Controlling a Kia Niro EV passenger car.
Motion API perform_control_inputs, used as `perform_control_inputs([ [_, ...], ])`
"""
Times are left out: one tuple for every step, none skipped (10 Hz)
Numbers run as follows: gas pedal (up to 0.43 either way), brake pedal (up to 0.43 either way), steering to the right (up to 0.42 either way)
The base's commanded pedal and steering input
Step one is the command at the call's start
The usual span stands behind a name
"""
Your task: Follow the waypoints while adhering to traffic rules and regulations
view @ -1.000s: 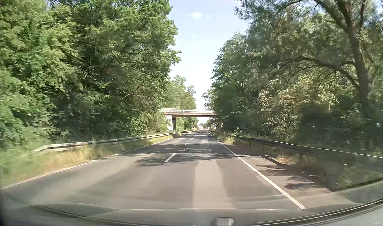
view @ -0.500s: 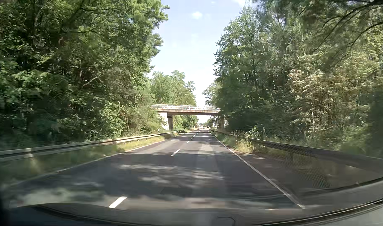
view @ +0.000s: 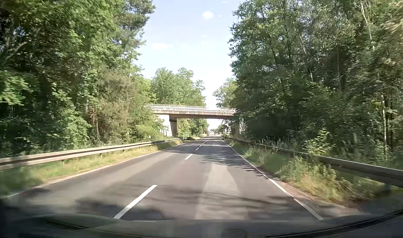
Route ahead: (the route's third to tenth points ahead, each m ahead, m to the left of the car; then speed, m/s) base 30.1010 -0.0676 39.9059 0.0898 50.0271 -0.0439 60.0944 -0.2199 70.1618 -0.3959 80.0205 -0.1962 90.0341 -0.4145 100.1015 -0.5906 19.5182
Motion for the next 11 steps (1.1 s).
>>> perform_control_inputs([
  [0.020, 0.030, 0.000],
  [0.020, 0.030, 0.000],
  [0.020, 0.030, 0.001],
  [0.020, 0.030, 0.000],
  [0.020, 0.030, 0.001],
  [0.020, 0.030, 0.000],
  [0.020, 0.030, 0.001],
  [0.020, 0.030, 0.000],
  [0.020, 0.030, 0.000],
  [0.020, 0.030, 0.000],
  [0.020, 0.030, 0.001],
])
